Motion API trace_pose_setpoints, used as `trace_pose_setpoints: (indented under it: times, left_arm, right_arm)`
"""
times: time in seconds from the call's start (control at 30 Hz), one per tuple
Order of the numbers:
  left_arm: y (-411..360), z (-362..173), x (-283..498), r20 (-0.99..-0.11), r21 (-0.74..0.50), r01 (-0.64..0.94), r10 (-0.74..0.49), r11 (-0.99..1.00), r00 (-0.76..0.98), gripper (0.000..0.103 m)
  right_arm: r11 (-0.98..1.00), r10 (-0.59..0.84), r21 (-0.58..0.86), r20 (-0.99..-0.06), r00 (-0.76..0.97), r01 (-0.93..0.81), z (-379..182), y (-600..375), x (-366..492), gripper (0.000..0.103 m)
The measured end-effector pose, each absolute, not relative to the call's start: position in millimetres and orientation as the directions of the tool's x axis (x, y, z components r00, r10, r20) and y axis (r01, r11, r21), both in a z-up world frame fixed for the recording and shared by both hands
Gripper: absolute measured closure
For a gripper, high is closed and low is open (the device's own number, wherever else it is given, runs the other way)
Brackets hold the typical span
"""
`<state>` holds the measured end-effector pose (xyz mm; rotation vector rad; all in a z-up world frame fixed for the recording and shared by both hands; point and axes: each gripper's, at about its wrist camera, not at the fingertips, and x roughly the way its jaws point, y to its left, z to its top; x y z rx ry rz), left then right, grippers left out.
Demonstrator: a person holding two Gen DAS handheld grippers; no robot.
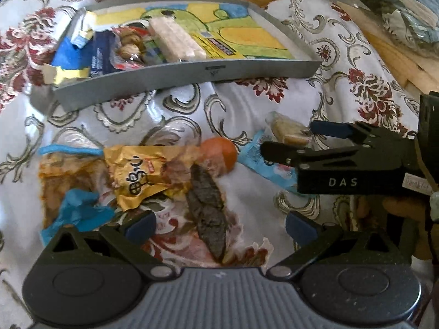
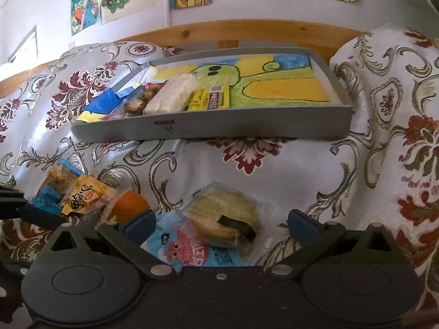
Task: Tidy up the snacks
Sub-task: 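Grasp clear round-biscuit packet with right gripper while left gripper grasps dark jerky packet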
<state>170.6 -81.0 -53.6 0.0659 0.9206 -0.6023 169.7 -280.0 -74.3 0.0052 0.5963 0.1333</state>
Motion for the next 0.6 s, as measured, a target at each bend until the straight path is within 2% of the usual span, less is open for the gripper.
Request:
trace_pose_setpoints:
  times: [0.2,0.6]
  left_arm:
    - [-79,-56,180,-0.767,-0.198,0.527,-0.466,0.827,0.442,0.003]
    - [-81,-57,184,-0.772,-0.202,0.487,-0.444,0.85,0.454,0.026]
  right_arm:
    - [0.992,0.122,0.051,-0.558,0.821,-0.112,-77,-280,176,0.005]
    - [0.994,0.112,0.047,-0.559,0.821,-0.103,-80,-277,176,0.013]
